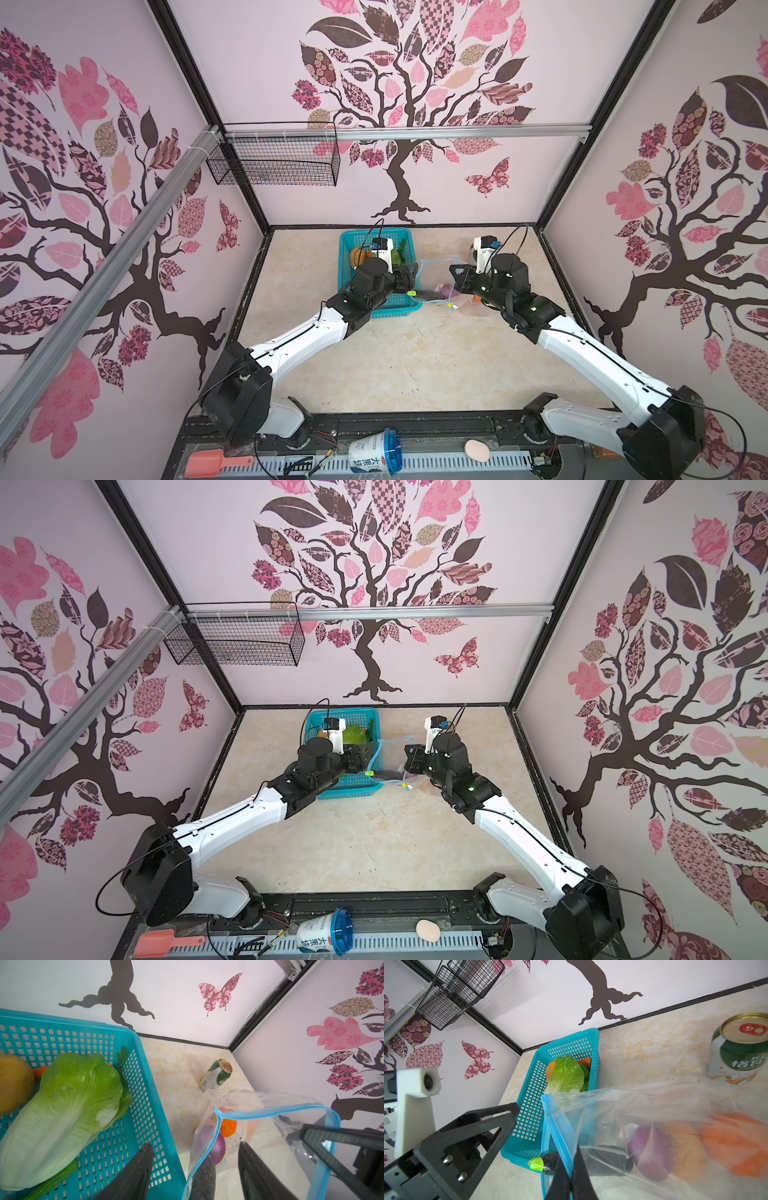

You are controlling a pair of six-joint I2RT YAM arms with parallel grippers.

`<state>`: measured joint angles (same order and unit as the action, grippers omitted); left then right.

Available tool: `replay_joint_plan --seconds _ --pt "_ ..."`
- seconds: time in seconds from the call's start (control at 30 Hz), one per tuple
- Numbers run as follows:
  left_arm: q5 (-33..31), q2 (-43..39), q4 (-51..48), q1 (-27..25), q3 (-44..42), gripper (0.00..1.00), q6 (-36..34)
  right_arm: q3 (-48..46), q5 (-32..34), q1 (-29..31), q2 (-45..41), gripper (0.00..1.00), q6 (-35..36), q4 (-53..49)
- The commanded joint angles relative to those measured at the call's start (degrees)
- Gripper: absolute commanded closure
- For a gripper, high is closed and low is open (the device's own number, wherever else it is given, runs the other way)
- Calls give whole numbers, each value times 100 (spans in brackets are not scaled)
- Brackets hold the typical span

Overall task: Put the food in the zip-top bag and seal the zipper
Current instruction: 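Lower the eggplant into the bag and open the left gripper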

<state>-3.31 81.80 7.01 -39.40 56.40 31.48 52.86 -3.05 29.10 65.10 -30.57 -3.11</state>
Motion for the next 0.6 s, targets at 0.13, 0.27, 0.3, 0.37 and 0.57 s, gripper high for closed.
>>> replay_joint_plan --seconds 0.13,0.27,0.3,0.37,0.57 --pt "872 541 -138 174 156 41 -393 55 -144 -28 -63 100 167 39" --pt "1469 900 0 412 321 48 -241 25 -196 -30 -85 100 194 43" --pt "1597 969 24 466 356 50 -202 18 -196 -27 -94 100 201 39" --pt "1756 1022 63 517 395 53 -200 5 -187 -27 -122 100 216 37" --pt "2012 1014 101 530 454 66 -213 -20 -212 -34 -147 100 253 13"
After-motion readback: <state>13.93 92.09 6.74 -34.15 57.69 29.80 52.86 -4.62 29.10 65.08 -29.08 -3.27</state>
